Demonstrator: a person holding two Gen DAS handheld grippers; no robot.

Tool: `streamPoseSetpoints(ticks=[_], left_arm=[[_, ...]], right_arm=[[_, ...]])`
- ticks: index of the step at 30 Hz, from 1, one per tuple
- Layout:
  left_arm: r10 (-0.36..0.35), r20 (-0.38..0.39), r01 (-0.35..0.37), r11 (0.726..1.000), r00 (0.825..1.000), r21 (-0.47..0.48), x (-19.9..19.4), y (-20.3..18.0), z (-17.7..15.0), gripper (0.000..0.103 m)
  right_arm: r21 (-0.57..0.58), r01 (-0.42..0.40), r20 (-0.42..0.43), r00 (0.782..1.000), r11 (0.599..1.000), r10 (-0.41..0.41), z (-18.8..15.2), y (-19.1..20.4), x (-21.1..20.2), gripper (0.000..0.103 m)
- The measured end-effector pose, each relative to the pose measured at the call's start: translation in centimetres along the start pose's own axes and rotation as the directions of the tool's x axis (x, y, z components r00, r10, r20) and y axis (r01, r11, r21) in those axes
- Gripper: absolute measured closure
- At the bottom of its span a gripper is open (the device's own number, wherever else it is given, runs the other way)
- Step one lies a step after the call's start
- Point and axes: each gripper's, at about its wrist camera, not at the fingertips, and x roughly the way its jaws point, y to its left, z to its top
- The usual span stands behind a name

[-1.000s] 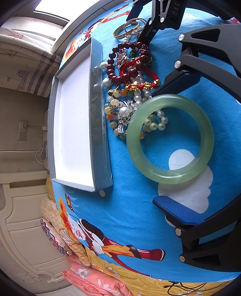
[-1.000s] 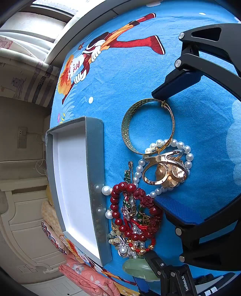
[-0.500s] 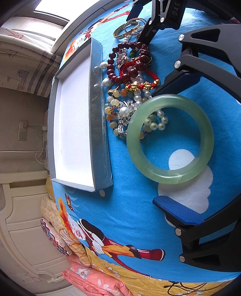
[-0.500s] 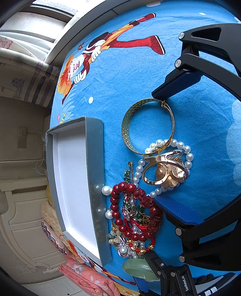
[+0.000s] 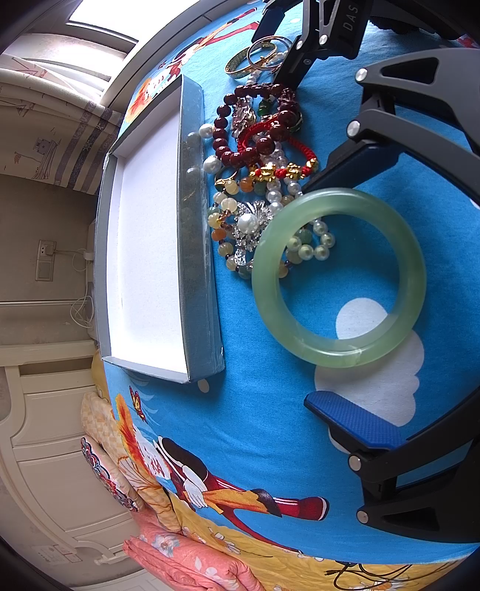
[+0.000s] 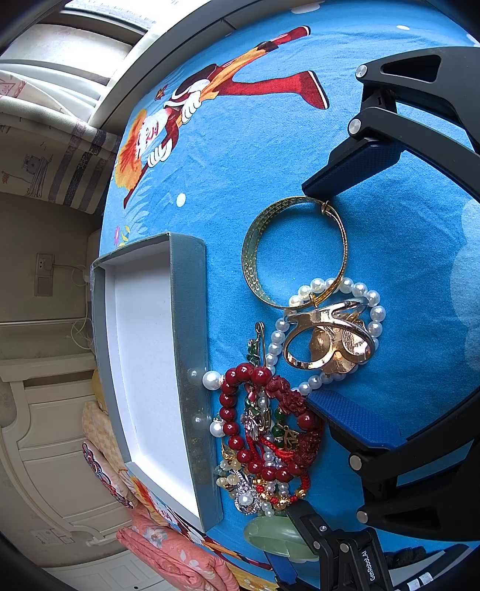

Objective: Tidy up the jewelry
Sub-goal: 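Hold the green jade bangle in the left gripper while right gripper approaches the gold ring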

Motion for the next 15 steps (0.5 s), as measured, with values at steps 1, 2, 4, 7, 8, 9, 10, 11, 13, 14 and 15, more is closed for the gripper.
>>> streamPoseSetpoints(ticks=[1, 2, 4, 7, 8, 9, 10, 11, 13, 14, 15], left_arm=[[0.000, 0.000, 0.000, 1.000, 1.000, 0.000, 0.00, 0.00, 0.00, 0.002], [0.000, 0.000, 0.000, 1.000, 1.000, 0.000, 0.00, 0.00, 0.00, 0.002], [0.000, 0.000, 0.000, 1.000, 1.000, 0.000, 0.00, 0.00, 0.00, 0.002], [0.000, 0.000, 0.000, 1.000, 1.000, 0.000, -0.01, 0.00, -0.01, 0.002], [0.000, 0.000, 0.000, 1.000, 1.000, 0.000, 0.00, 0.00, 0.00, 0.002], [0.000, 0.000, 0.000, 1.000, 1.000, 0.000, 0.00, 0.00, 0.01, 0.002], [0.000, 0.000, 0.000, 1.000, 1.000, 0.000, 0.00, 0.00, 0.00, 0.002], [0.000, 0.000, 0.000, 1.000, 1.000, 0.000, 0.00, 0.01, 0.00, 0.002], [0.000, 0.000, 0.000, 1.000, 1.000, 0.000, 0.00, 0.00, 0.00, 0.002], [-0.001, 0.000, 0.001, 1.000, 1.000, 0.001, 0.00, 0.01, -0.01, 0.002], [-0.006, -0.001, 0.006, 1.000, 1.000, 0.005, -0.03, 0.05, -0.06, 0.002]], right_arm=[[0.000, 0.001, 0.000, 1.000, 1.000, -0.001, 0.00, 0.00, 0.00, 0.004], [0.000, 0.000, 0.000, 1.000, 1.000, 0.000, -0.03, -0.02, -0.02, 0.004], [0.000, -0.001, 0.000, 1.000, 1.000, 0.001, -0.03, -0.03, -0.02, 0.004], [0.000, 0.000, 0.000, 1.000, 1.000, 0.000, -0.05, -0.04, -0.05, 0.004], [0.000, -0.001, 0.000, 1.000, 1.000, 0.001, -0.07, -0.08, -0.06, 0.004], [-0.003, -0.004, 0.000, 1.000, 1.000, 0.004, -0.06, -0.09, -0.06, 0.004], [-0.010, -0.008, -0.002, 1.000, 1.000, 0.008, -0.06, -0.09, -0.07, 0.004], [-0.020, -0.016, -0.007, 1.000, 1.000, 0.016, -0.07, -0.11, -0.09, 0.004], [-0.049, -0.035, -0.023, 0.999, 0.998, 0.034, 0.15, -0.02, 0.31, 0.004], [-0.068, -0.050, -0.030, 0.998, 0.996, 0.048, 0.07, -0.03, 0.32, 0.004], [-0.071, -0.055, -0.029, 0.998, 0.996, 0.053, -0.41, -0.34, -0.30, 0.004]])
